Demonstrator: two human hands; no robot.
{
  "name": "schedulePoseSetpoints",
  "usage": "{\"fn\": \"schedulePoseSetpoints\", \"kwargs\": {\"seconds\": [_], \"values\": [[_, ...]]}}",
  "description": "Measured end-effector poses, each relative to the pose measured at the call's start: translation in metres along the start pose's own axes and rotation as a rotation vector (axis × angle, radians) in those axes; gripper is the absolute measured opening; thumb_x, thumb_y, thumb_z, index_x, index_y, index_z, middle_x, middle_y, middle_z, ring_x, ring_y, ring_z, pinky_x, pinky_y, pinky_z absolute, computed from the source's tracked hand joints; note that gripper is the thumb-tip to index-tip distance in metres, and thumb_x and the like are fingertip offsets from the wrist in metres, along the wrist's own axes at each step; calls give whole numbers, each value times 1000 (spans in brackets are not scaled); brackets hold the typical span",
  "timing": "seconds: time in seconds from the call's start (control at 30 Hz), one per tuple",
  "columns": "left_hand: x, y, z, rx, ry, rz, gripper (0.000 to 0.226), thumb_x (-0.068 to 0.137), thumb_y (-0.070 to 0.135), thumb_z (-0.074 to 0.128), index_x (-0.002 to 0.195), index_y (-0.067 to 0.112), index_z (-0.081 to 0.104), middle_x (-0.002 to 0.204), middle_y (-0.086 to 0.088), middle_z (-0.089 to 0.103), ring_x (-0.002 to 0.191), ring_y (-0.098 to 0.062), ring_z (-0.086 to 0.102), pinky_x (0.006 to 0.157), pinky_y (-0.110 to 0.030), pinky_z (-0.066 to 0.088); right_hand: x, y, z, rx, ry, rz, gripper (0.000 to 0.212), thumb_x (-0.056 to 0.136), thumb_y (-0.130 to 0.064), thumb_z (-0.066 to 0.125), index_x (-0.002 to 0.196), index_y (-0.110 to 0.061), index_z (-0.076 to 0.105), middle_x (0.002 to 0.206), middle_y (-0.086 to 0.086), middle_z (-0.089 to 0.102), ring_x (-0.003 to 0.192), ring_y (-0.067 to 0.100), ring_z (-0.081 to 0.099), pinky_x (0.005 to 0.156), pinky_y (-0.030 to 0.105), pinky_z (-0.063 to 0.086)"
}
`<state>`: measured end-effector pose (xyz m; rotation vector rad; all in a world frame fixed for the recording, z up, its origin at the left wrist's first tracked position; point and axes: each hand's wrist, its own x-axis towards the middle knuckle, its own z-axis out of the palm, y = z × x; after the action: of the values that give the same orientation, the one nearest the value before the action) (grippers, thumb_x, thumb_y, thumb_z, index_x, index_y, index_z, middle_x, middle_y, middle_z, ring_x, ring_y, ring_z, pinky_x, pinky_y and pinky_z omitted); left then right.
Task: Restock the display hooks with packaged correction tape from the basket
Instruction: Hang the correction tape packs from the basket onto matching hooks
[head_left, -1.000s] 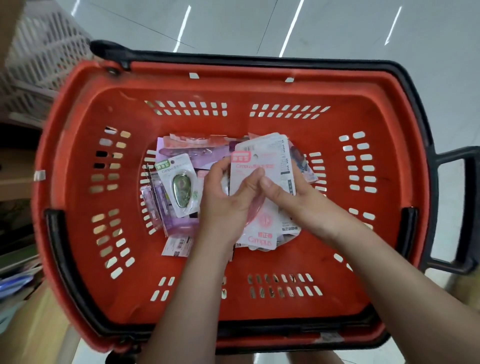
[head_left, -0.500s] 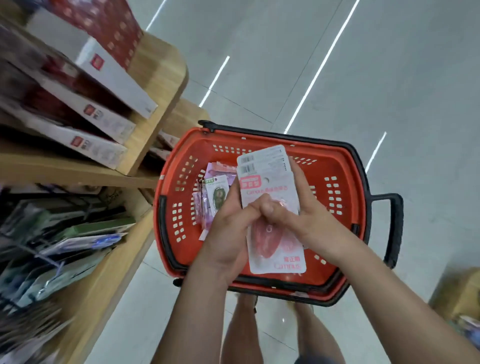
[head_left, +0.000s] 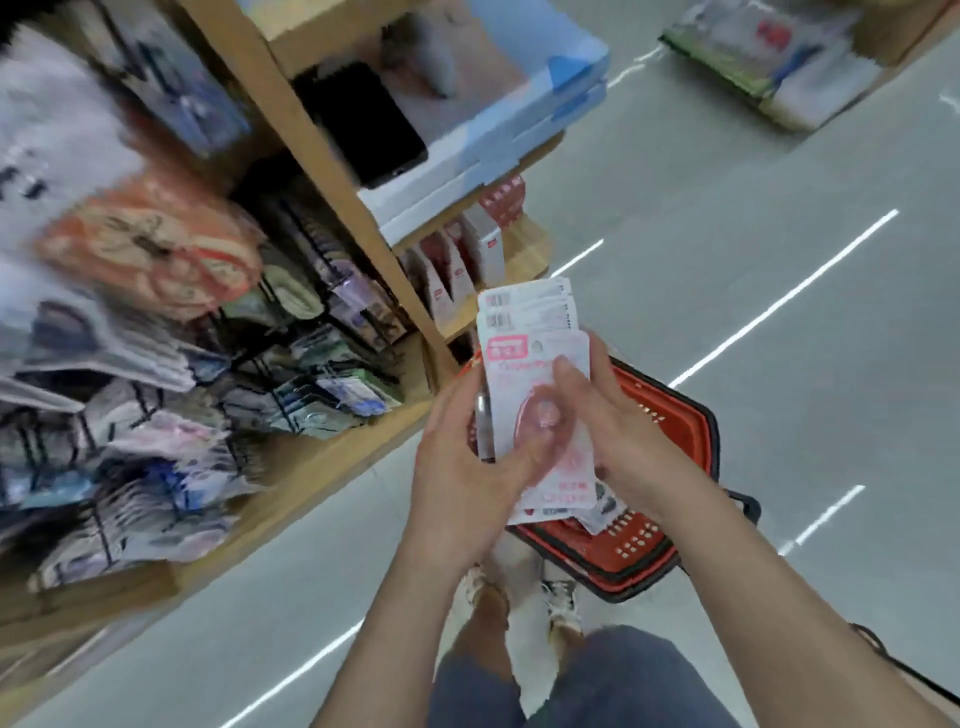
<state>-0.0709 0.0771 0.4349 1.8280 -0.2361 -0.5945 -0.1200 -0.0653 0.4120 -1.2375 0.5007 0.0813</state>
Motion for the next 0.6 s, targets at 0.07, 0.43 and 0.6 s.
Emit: {"fn": "schedulePoseSetpoints", "kwargs": {"seconds": [0.07, 0.43, 0.6], "values": [[-27, 16, -20, -25, 65, -6, 50, 84, 30, 78, 116, 61, 56, 120, 27, 63, 111, 7, 59, 92, -35, 55, -11, -16, 26, 5, -70, 24, 43, 83, -68, 46, 126, -69, 40, 126, -20, 65, 116, 6, 64, 90, 36, 56], [-160, 23, -138, -562, 597, -127, 30, 79, 19, 74, 107, 11, 69, 98, -2, 77, 87, -16, 73, 68, -23, 56, -44, -44, 195, -106, -445, 12, 33, 89, -30, 62, 121, -23, 58, 115, 0, 72, 102, 19, 70, 83, 37, 58], [-224, -1, -196, -685, 687, -160, 31, 81, 31, 72, 103, 10, 70, 99, -10, 76, 86, -21, 70, 73, -32, 56, -71, -31, 273, -205, -669, 15, 45, 84, -35, 62, 127, -26, 52, 120, 1, 69, 102, 21, 70, 81, 36, 59]]}}
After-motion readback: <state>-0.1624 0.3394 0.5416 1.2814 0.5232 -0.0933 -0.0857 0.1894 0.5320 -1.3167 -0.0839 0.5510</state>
